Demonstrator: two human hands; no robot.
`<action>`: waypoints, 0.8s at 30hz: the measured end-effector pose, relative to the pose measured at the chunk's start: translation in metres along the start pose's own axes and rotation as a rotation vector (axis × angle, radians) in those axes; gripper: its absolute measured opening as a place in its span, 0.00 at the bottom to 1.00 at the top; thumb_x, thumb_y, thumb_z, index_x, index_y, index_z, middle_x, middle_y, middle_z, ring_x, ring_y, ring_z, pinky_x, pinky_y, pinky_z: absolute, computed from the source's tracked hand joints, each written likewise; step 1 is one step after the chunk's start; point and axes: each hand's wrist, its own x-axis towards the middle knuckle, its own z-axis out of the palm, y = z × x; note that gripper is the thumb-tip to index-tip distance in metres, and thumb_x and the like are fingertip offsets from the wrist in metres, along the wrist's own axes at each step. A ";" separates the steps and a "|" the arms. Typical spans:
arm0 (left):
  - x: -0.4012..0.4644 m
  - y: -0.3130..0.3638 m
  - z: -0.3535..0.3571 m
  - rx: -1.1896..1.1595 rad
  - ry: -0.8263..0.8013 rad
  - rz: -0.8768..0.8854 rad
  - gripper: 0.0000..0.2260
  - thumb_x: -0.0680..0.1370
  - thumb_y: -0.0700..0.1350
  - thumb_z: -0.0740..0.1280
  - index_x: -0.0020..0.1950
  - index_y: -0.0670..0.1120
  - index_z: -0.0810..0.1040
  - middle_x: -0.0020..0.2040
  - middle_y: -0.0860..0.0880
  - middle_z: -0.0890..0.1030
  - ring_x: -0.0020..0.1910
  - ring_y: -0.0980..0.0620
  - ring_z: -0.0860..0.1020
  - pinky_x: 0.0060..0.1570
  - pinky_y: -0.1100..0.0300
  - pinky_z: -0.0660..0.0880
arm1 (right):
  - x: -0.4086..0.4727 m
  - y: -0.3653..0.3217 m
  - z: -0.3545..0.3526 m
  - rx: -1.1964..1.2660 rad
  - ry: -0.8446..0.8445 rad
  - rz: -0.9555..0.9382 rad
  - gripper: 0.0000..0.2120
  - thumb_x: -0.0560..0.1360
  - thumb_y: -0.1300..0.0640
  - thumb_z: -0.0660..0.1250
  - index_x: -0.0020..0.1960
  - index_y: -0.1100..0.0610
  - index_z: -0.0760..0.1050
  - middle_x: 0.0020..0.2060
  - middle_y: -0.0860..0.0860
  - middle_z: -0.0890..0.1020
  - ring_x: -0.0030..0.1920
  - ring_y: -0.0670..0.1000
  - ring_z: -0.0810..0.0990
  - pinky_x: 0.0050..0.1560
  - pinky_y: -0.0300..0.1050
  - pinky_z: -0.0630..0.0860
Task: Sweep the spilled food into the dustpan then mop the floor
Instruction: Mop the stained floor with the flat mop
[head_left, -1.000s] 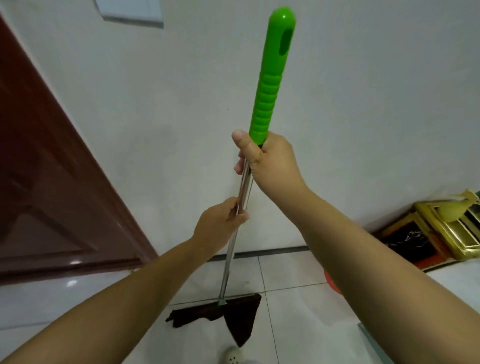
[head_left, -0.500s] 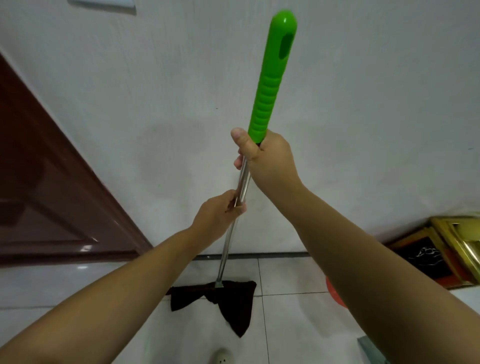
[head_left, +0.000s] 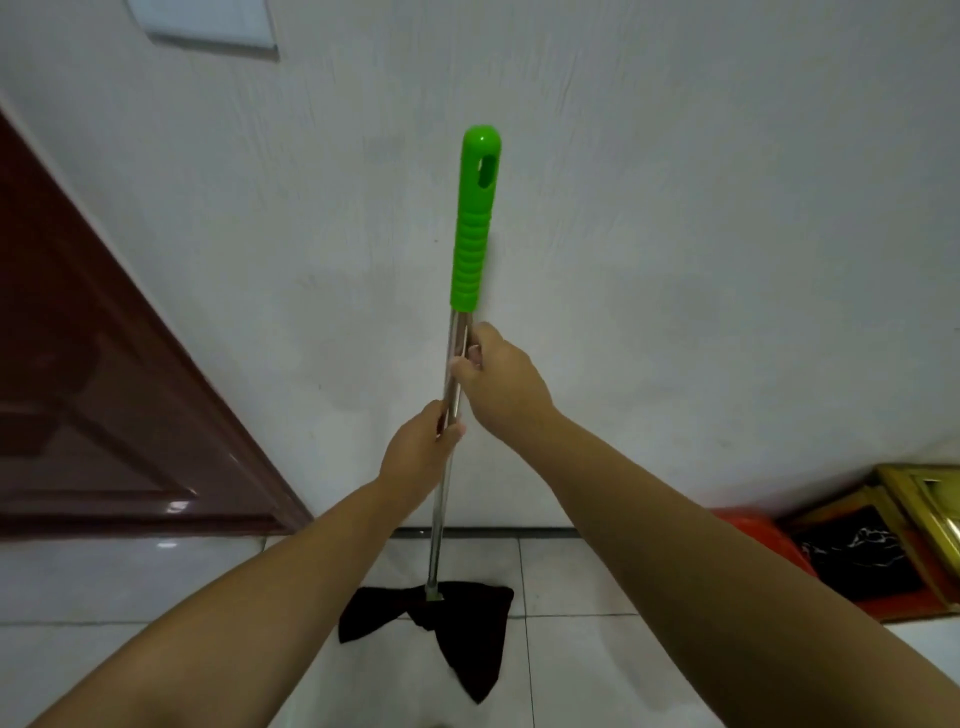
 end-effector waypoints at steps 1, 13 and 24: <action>0.002 -0.001 -0.003 0.009 0.005 -0.013 0.03 0.79 0.51 0.60 0.48 0.55 0.73 0.46 0.48 0.81 0.46 0.47 0.79 0.47 0.53 0.76 | 0.002 -0.001 0.003 0.031 -0.010 0.012 0.10 0.79 0.55 0.59 0.57 0.58 0.72 0.39 0.48 0.74 0.39 0.50 0.74 0.39 0.42 0.69; 0.024 -0.009 -0.037 0.117 0.101 -0.056 0.07 0.82 0.47 0.57 0.52 0.45 0.71 0.41 0.51 0.75 0.41 0.52 0.74 0.37 0.62 0.68 | 0.013 -0.003 0.032 0.113 -0.018 0.190 0.13 0.80 0.52 0.58 0.59 0.57 0.74 0.46 0.48 0.75 0.45 0.47 0.73 0.40 0.37 0.67; -0.002 -0.013 -0.058 0.099 -0.168 -0.141 0.49 0.67 0.72 0.53 0.76 0.39 0.51 0.65 0.45 0.72 0.59 0.49 0.75 0.56 0.58 0.72 | -0.035 0.016 0.043 0.144 0.077 0.434 0.12 0.78 0.58 0.59 0.57 0.57 0.77 0.52 0.54 0.81 0.51 0.53 0.80 0.56 0.52 0.77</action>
